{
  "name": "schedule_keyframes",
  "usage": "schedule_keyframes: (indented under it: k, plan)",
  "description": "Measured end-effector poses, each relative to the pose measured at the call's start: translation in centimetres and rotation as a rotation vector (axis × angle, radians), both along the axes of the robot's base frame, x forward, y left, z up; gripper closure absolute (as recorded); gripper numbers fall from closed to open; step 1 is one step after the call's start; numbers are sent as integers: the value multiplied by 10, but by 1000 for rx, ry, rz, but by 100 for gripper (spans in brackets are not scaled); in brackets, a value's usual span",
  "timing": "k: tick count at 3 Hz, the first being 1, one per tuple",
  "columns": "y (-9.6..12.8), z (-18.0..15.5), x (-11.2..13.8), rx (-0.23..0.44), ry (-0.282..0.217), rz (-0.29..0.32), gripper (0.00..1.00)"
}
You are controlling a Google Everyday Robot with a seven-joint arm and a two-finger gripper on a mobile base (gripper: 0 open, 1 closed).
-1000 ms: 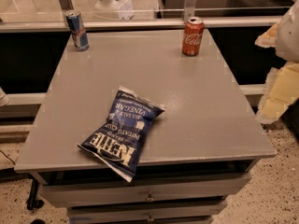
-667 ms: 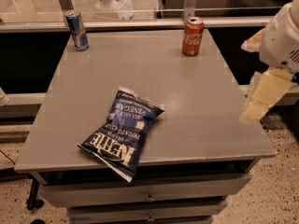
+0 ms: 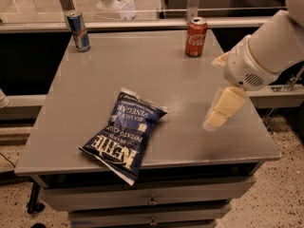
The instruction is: Move blue chip bag near redbull can
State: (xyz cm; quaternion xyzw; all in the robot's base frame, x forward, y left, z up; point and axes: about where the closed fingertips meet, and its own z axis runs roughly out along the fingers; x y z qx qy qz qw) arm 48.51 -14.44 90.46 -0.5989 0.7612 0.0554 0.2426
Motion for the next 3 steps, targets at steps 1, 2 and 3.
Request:
schedule_keyframes:
  k: [1,2,3]
  plan:
    - [19,-25,9,69,17,-11,0]
    - [37,-42,15,136,65,-50,0]
    - [60,-52,14,194,123,-86,0]
